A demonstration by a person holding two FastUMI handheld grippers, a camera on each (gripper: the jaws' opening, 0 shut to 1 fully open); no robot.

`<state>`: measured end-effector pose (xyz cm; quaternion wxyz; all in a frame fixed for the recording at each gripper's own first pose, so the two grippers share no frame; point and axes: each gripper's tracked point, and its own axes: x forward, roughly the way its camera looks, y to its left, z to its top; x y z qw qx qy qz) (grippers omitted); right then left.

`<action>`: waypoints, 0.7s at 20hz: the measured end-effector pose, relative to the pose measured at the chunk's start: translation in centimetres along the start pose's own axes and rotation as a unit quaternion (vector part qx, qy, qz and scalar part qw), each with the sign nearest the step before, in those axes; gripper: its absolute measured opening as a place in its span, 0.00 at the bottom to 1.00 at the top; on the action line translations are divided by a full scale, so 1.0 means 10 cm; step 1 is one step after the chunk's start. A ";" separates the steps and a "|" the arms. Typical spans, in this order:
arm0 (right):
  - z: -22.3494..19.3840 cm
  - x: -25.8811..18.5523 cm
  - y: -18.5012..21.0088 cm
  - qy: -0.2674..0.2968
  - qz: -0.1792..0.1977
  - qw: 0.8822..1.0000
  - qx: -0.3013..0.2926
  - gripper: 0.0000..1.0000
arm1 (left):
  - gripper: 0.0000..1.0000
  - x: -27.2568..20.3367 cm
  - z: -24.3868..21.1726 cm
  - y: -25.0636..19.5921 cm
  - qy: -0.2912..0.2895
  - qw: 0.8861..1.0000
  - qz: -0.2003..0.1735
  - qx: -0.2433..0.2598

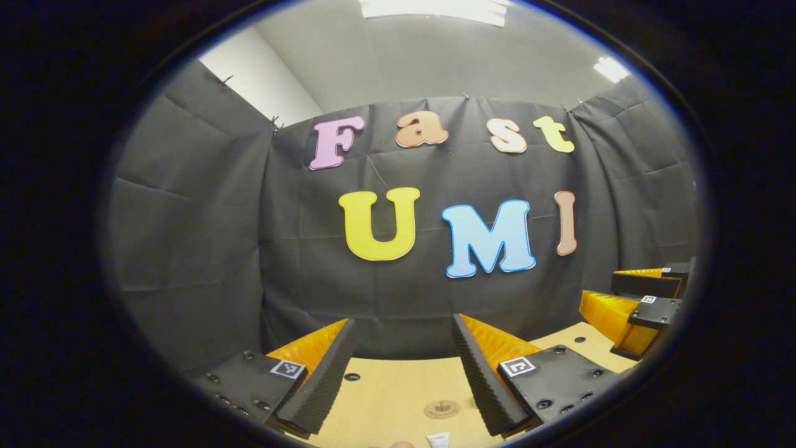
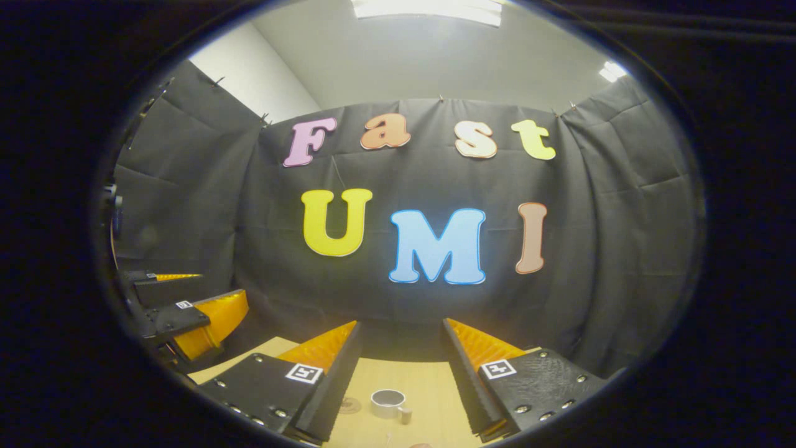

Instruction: Put the toothbrush and toothpaste on the desktop into the cup, then pick up the cup and place it on the coaster on the desktop.

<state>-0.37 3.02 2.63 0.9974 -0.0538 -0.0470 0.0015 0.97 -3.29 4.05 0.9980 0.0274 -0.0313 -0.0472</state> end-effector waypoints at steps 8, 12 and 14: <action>-0.76 0.18 -0.02 0.120 0.006 0.993 0.009 0.77 | 0.98 0.26 -0.82 -0.12 0.105 0.994 -0.023 -0.012; -1.36 0.18 0.00 0.215 0.013 0.976 0.023 0.77 | 0.98 0.32 -1.35 -0.22 0.170 0.985 -0.040 -0.011; -1.65 0.14 0.01 0.261 0.016 0.965 0.032 0.77 | 0.98 0.32 -1.64 -0.24 0.203 0.978 -0.046 -0.011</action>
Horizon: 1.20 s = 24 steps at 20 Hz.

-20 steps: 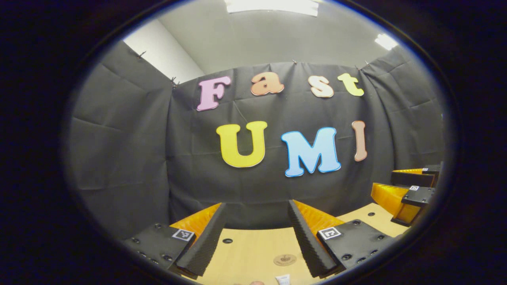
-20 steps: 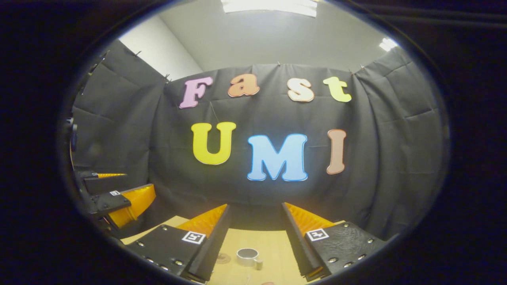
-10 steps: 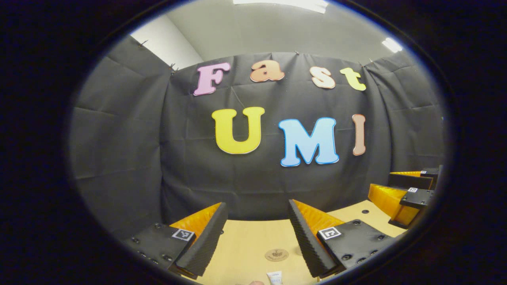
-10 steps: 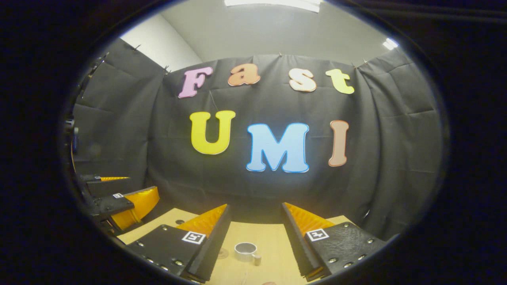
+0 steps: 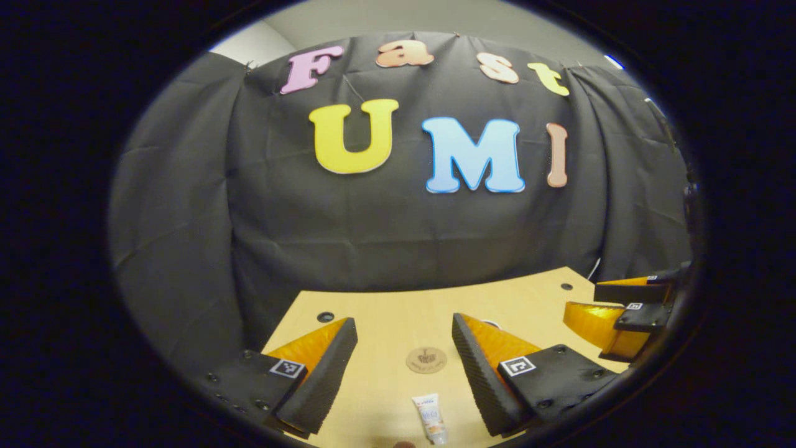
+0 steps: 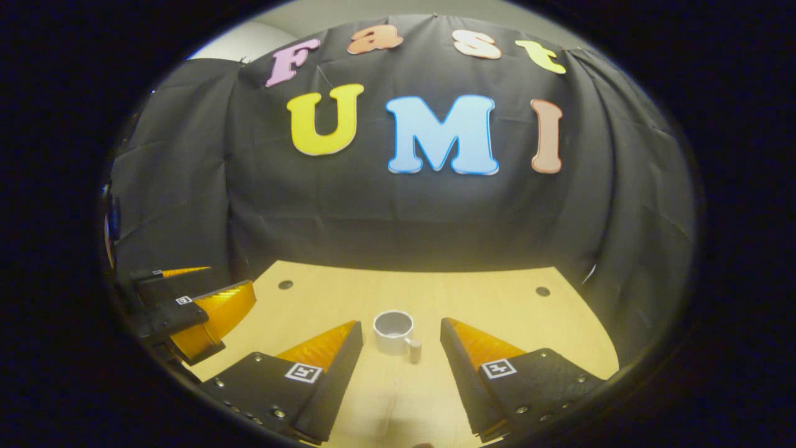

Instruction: Put the toothbrush and toothpaste on the desktop into the cup, then pick up the cup and place it on the coaster on the desktop.

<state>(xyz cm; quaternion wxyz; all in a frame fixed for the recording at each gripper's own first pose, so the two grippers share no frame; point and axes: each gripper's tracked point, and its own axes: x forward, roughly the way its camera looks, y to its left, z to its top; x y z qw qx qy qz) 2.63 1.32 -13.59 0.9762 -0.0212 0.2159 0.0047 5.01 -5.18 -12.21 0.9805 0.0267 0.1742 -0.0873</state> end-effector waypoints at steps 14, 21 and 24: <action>-1.54 0.41 0.10 0.268 0.007 0.962 0.053 0.78 | 1.00 0.44 -2.20 -0.03 0.318 0.944 -0.024 -0.090; -2.03 0.55 0.18 0.358 0.010 0.931 0.070 0.78 | 1.00 0.53 -2.71 -0.10 0.402 0.910 -0.019 -0.104; -2.23 0.61 0.20 0.391 0.006 0.917 0.075 0.78 | 1.00 0.51 -2.87 -0.10 0.431 0.897 -0.017 -0.100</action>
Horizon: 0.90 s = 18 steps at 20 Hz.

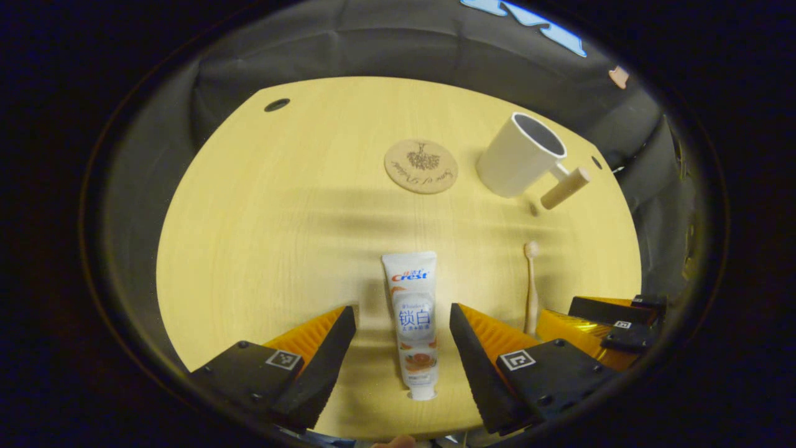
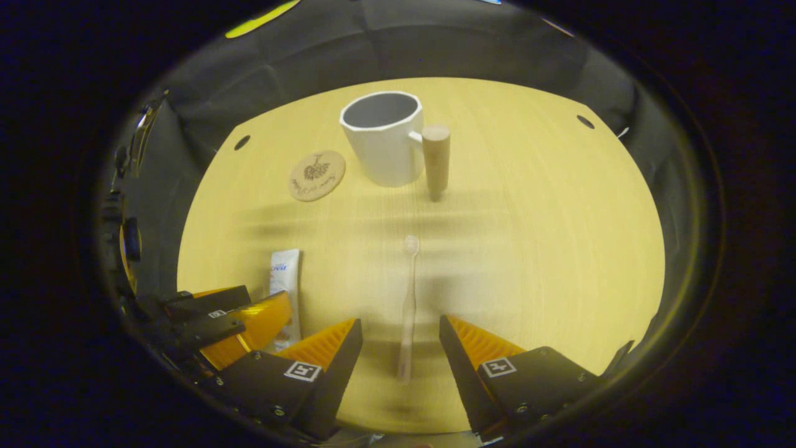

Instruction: Put the toothbrush and toothpaste on the desktop into the cup, then pick up the cup and place it on the coaster on the desktop.

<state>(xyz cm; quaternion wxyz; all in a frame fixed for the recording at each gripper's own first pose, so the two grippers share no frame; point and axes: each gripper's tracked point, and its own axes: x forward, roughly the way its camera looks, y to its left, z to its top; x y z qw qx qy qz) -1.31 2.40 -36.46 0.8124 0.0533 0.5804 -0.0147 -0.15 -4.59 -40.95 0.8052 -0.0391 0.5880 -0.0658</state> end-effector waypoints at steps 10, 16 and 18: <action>-0.17 0.31 -0.12 0.057 -0.039 0.998 -0.011 0.77 | 0.97 0.19 -0.13 0.14 0.053 0.997 0.054 -0.003; -0.23 0.30 -0.11 0.055 -0.054 0.997 -0.031 0.76 | 0.95 0.21 -0.13 0.14 0.063 0.996 0.067 0.000; -0.25 0.28 -0.13 0.059 -0.057 0.996 -0.035 0.71 | 0.95 0.20 -0.12 0.15 0.068 0.995 0.069 -0.006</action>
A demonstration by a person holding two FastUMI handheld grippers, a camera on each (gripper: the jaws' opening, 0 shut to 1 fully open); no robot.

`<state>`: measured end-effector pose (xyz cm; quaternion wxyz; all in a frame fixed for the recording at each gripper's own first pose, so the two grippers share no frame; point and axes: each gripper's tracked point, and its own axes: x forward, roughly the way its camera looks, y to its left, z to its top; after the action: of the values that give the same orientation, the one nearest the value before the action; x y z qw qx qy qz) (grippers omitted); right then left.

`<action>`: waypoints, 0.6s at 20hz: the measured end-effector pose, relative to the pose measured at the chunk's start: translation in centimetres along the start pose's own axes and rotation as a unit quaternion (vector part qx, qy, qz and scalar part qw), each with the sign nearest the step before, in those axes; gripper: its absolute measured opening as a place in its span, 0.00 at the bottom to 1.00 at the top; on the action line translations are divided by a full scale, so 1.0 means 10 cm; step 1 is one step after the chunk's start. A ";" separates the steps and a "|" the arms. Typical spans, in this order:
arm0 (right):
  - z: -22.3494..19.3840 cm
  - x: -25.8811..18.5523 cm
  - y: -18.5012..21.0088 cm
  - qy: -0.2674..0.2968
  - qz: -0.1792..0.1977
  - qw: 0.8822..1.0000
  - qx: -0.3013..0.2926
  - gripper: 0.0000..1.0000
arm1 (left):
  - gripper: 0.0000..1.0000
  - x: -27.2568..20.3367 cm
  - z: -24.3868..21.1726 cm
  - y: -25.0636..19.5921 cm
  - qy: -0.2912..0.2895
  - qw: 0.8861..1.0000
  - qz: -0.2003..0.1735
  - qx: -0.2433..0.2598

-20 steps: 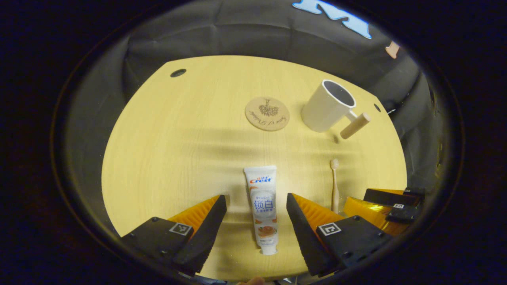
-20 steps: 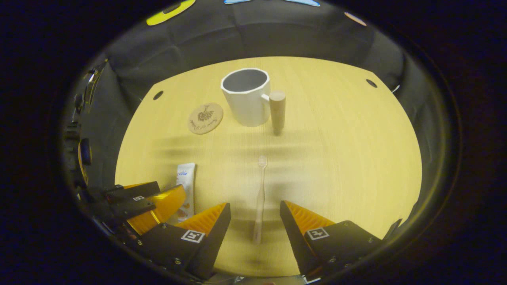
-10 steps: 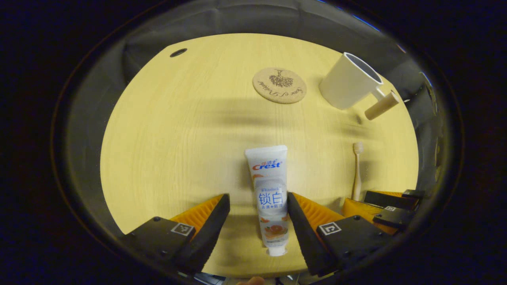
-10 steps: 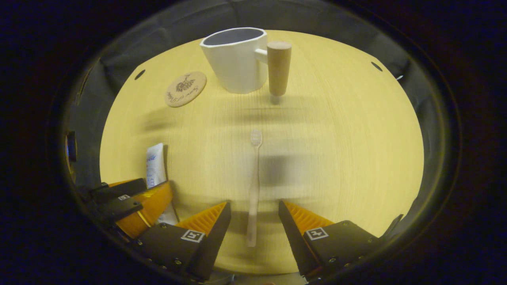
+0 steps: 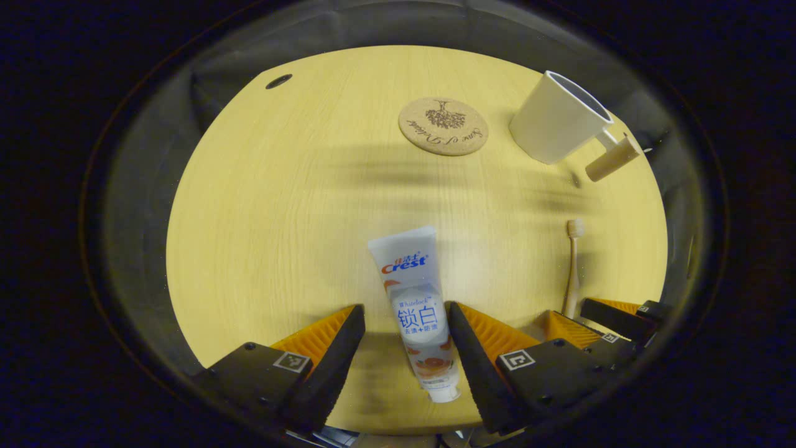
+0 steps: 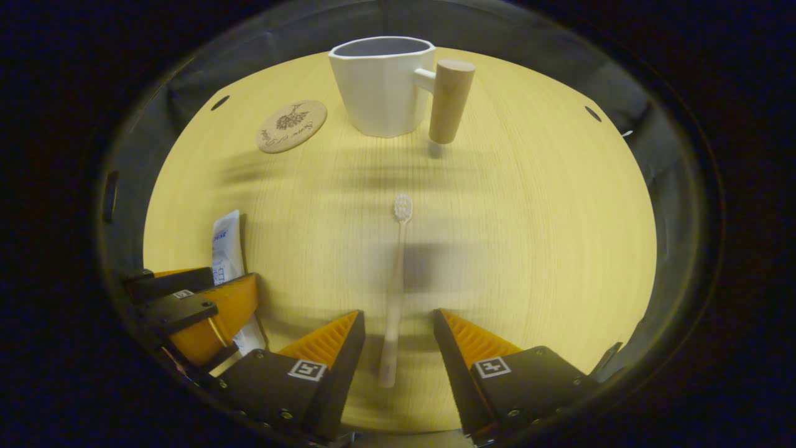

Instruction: Put the toothbrush and toothpaste on the desktop into the cup, then pick up the cup and place it on the coaster on the desktop.

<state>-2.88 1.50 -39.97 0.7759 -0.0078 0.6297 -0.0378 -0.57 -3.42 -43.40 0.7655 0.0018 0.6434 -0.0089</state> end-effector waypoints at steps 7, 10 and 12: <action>-0.05 -0.01 -0.05 0.019 0.001 1.000 0.011 0.11 | 0.67 -0.01 -0.02 -0.01 0.020 1.000 0.004 -0.014; -0.02 -0.01 -0.11 0.012 -0.002 1.000 0.018 0.04 | 0.47 -0.02 -0.07 -0.01 0.024 1.000 0.002 -0.016; -0.01 -0.03 -0.11 0.011 0.004 1.000 0.027 0.05 | 0.36 -0.02 -0.05 -0.01 0.018 0.999 -0.002 -0.031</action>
<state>-3.13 0.42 -39.62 0.7688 0.0156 0.6372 -0.0516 -1.13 -3.51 -43.28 0.7536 -0.0234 0.6569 0.0097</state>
